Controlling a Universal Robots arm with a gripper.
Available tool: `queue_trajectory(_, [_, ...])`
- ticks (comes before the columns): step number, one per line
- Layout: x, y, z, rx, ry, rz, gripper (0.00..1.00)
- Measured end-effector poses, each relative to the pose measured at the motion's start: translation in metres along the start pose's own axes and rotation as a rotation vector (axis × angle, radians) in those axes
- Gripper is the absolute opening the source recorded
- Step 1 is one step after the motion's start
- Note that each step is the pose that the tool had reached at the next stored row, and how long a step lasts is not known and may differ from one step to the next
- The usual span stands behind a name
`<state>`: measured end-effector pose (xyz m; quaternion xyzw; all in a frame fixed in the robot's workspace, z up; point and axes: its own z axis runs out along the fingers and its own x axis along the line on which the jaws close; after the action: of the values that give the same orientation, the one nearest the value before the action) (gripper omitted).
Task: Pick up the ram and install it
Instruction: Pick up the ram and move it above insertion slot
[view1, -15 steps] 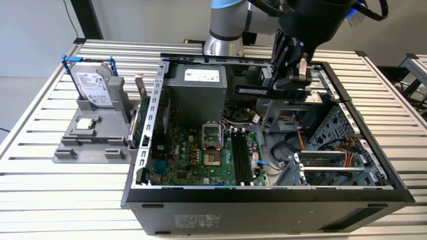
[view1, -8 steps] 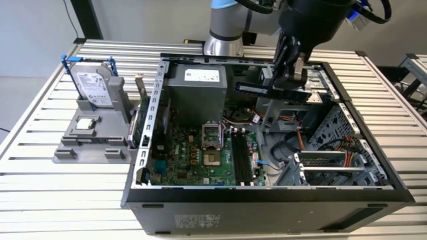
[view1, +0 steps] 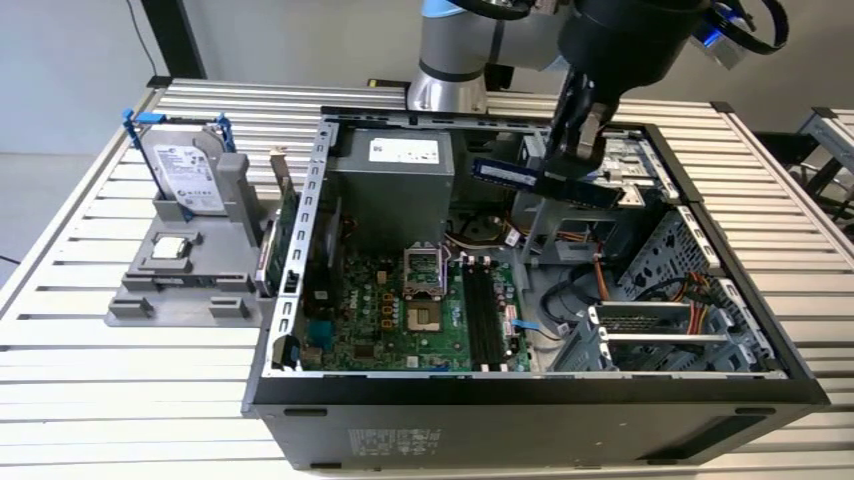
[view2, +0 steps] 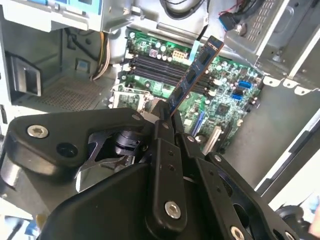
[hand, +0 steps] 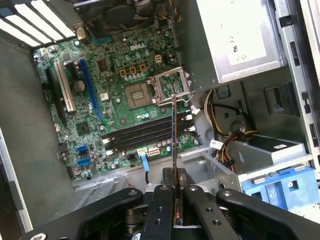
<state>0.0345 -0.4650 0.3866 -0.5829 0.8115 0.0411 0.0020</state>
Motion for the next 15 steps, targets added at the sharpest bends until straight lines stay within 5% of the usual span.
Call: queue_trajectory(15, [0.0000, 0.0000, 0.0000, 0.0119, -0.0151, 0.234, 0.00])
